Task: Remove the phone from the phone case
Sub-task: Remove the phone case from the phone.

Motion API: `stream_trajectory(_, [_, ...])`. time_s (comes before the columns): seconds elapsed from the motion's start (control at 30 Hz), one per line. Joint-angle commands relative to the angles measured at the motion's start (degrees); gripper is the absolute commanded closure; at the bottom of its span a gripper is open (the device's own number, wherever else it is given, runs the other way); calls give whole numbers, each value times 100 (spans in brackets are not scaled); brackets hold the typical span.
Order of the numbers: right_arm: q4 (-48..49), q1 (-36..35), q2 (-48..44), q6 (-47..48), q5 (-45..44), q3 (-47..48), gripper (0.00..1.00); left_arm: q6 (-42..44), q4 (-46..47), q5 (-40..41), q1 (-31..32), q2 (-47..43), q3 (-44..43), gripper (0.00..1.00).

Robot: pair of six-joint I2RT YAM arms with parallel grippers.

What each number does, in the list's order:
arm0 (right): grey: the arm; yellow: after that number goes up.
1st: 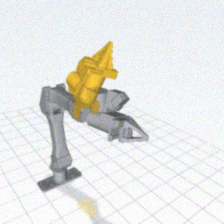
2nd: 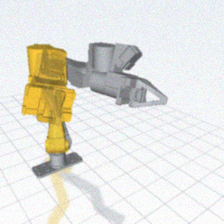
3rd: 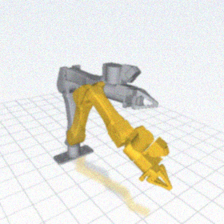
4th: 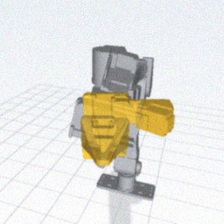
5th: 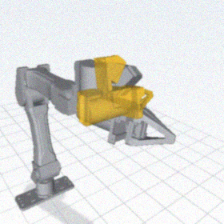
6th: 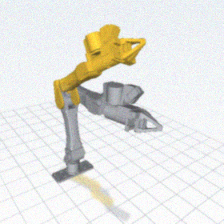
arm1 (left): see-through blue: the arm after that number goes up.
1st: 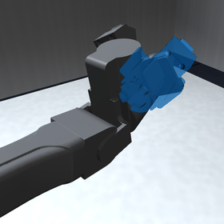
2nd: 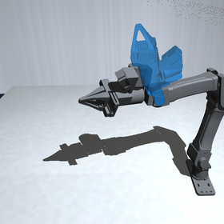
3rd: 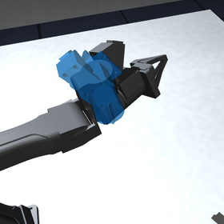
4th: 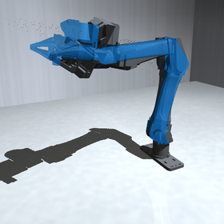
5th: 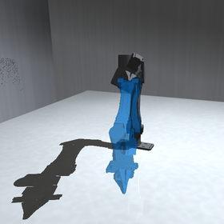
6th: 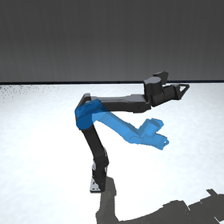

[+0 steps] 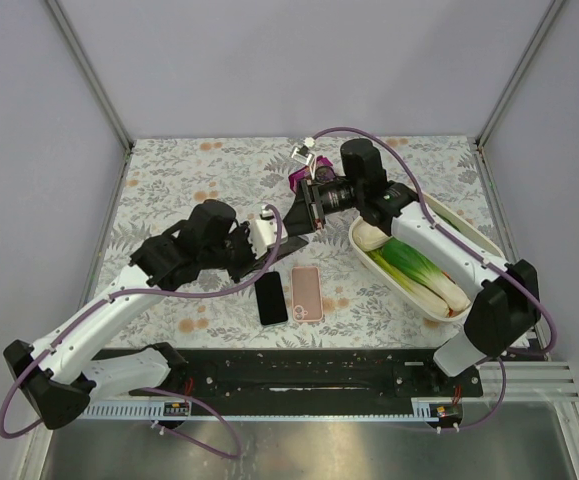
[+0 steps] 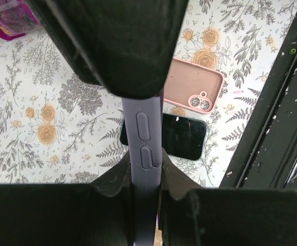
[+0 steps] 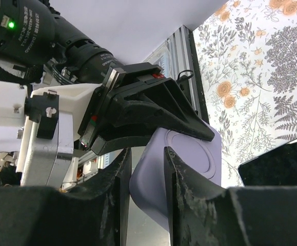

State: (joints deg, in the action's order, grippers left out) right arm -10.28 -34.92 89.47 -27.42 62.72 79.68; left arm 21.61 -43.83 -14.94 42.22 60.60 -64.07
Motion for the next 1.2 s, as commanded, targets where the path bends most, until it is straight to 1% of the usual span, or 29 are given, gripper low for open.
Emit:
stream_trajectory(0.0, [-184,152,351,-475,-1025,-163,100,256,1149,193,182,-136,-307,100])
stream_trajectory(0.27, [-228,345,361,-414,-1112,-128,100,327,1123,193,191,-162,-202,100])
stream_trajectory(0.3, [-228,397,326,-361,-1113,-111,97,318,1114,167,182,-171,-167,100])
stream_trajectory(0.43, [-246,626,80,-185,-1051,-40,71,327,1053,-43,138,-224,-105,100])
stream_trajectory(0.47, [-307,670,18,-80,-1051,-14,56,327,1026,-96,120,-233,-105,100])
stream_trajectory(0.5, [-360,696,-61,16,-1051,12,47,344,1009,-167,103,-233,-105,100])
stream_trajectory(0.53, [-386,705,-131,122,-1042,4,39,344,991,-228,76,-241,-97,100])
stream_trajectory(0.6, [-457,723,-315,342,-1069,4,29,344,930,-386,24,-250,-105,100])
stream_trajectory(0.63, [-483,740,-386,464,-1069,4,26,344,895,-448,15,-259,-114,100])
stream_trajectory(0.73, [-632,819,-632,886,-911,39,20,537,640,-694,-47,-198,-219,100])
stream_trajectory(0.77, [-755,828,-711,1218,-815,74,18,625,500,-738,-64,-145,-272,100])
stream_trajectory(0.87, [-1281,872,-966,2123,-630,223,17,748,227,-843,-169,-74,-351,100])
stream_trajectory(1.0, [-2020,873,-1291,3258,-453,311,15,740,165,-966,-214,-136,-386,100])
stream_trajectory(1.1, [-2030,864,-1590,3734,-410,22,14,626,165,-1308,-301,-171,-465,100])
stream_trajectory(1.17, [-1943,846,-1705,3849,-278,-154,14,512,208,-1633,-354,-180,-492,100])
